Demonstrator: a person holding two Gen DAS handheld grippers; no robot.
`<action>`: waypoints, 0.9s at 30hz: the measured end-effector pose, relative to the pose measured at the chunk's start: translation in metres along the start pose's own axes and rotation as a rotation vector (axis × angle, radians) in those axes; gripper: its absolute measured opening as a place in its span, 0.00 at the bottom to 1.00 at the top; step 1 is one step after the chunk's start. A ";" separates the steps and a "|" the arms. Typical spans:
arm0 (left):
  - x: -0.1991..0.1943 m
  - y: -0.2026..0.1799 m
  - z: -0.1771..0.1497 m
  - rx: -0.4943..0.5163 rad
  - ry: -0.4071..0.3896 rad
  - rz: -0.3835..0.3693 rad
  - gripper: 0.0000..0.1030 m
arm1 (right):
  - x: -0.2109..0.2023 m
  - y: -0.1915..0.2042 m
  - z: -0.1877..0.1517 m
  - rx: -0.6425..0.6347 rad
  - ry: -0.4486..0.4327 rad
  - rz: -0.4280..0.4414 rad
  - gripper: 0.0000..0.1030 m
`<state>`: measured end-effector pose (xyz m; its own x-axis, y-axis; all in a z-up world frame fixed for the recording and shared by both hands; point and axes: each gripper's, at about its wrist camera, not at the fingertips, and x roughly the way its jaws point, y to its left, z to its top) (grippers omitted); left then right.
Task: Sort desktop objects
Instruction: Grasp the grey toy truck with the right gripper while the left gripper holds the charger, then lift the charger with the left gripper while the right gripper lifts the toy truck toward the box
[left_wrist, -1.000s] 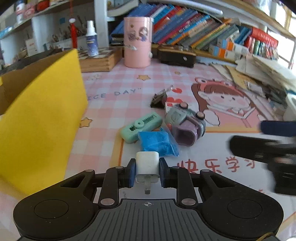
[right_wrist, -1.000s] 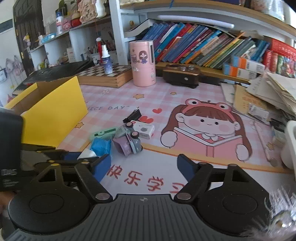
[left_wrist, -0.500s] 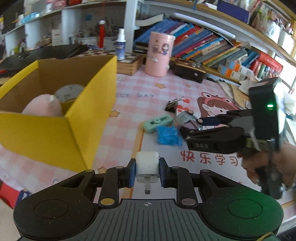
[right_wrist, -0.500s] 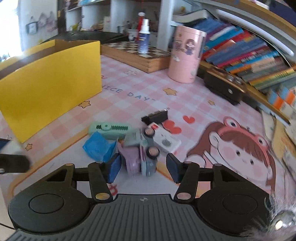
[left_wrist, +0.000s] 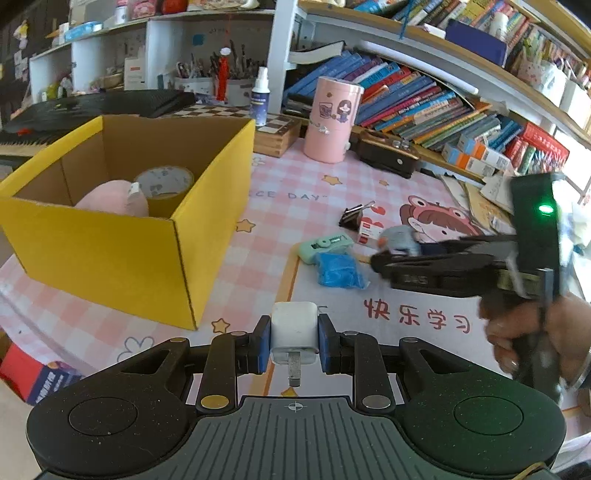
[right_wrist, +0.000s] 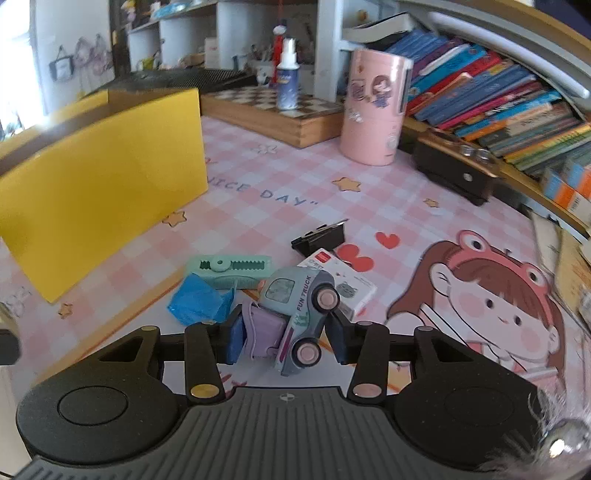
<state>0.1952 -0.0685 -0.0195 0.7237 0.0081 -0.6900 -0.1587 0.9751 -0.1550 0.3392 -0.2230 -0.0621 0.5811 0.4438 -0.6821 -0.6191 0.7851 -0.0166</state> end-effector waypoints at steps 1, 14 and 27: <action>-0.001 0.001 -0.001 -0.005 -0.004 -0.002 0.23 | -0.006 0.000 -0.001 0.015 -0.007 -0.004 0.41; -0.025 0.014 -0.007 0.018 -0.049 -0.099 0.23 | -0.092 0.011 -0.019 0.215 -0.045 -0.088 0.41; -0.051 0.049 -0.021 0.069 -0.059 -0.211 0.23 | -0.141 0.080 -0.050 0.296 -0.016 -0.148 0.41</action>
<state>0.1363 -0.0258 -0.0070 0.7743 -0.1866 -0.6047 0.0452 0.9694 -0.2413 0.1816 -0.2447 -0.0045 0.6629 0.3209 -0.6765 -0.3485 0.9319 0.1005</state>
